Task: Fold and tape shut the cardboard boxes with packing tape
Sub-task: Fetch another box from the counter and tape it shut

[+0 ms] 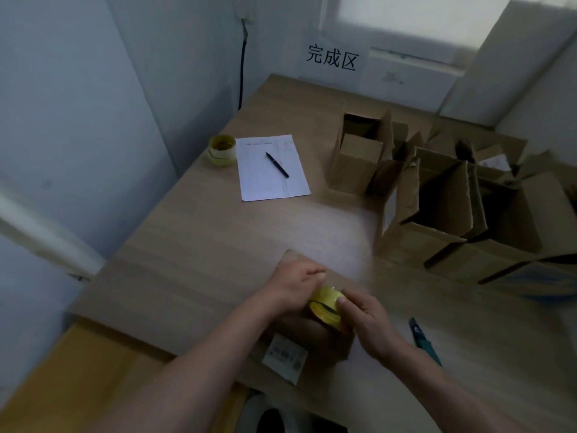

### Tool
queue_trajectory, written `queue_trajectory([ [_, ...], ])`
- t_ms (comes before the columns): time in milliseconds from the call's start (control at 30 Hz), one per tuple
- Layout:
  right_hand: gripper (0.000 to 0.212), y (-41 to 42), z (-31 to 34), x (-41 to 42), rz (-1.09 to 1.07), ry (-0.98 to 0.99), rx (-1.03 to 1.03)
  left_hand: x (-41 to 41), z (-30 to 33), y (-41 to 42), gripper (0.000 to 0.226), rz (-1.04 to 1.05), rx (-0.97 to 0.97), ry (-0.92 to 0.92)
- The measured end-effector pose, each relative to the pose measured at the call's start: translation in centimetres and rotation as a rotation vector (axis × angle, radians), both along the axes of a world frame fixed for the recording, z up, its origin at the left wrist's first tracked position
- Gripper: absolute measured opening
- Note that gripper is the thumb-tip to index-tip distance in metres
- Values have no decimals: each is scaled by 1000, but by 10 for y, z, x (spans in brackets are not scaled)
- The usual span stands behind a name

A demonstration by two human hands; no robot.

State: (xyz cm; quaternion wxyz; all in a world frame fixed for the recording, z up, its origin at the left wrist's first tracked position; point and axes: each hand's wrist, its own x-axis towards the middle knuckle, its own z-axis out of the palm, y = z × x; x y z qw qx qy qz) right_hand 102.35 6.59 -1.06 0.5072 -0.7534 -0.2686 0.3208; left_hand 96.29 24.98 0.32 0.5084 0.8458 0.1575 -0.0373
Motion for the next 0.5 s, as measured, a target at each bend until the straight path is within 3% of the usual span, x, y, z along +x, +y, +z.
queue_trajectory([
  [100, 30, 0, -1, 4, 26, 12, -9, 8, -3, 0, 27, -69, -151, 167],
  [200, 31, 1, 0, 5, 34, 18, -24, 7, -10, 0, 14, 43, -237, 124],
  [367, 29, 5, 9, 6, 43, -3, -94, 5, -14, -7, 12, 148, -80, -9],
  [433, 29, 10, 11, 6, 61, -181, -230, -1, -14, -11, 8, 196, 63, -128],
  [500, 37, 14, 11, 3, 67, -543, -455, -7, -18, -12, 10, 244, 186, -238],
])
